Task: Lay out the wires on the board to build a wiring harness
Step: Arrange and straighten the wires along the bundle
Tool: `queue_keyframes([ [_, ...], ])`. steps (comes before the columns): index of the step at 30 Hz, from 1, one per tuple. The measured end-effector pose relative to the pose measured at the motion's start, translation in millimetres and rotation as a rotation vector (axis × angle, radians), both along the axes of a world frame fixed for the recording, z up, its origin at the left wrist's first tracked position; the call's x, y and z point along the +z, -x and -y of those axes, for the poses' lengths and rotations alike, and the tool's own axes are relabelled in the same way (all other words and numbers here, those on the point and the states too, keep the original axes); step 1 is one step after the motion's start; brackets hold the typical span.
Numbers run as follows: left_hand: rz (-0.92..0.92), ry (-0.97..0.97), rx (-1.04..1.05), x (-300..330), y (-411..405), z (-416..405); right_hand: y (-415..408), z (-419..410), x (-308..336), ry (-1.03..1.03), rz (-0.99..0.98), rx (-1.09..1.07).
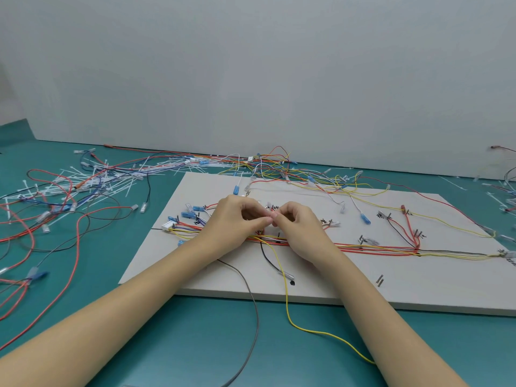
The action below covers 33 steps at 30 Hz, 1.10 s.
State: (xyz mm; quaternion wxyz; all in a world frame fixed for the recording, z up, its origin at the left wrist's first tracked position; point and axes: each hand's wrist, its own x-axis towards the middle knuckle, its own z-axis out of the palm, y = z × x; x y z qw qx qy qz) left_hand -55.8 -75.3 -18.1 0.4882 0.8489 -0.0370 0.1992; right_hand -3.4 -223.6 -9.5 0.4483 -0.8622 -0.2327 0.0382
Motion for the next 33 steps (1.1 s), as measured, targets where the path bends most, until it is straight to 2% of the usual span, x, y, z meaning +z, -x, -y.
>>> queue_keyframes([
  [7,-0.001,-0.203,0.042,5.4,1.0,-2.5,-4.3,4.7,2.7,0.009,-0.004,0.023],
  [19,-0.107,-0.209,0.052,6.2,-0.7,-8.7,-14.2,13.5,4.6,-0.006,-0.020,0.016],
  [33,-0.060,-0.293,0.089,3.8,0.7,-1.8,-5.9,4.3,-2.6,0.222,0.154,-0.013],
])
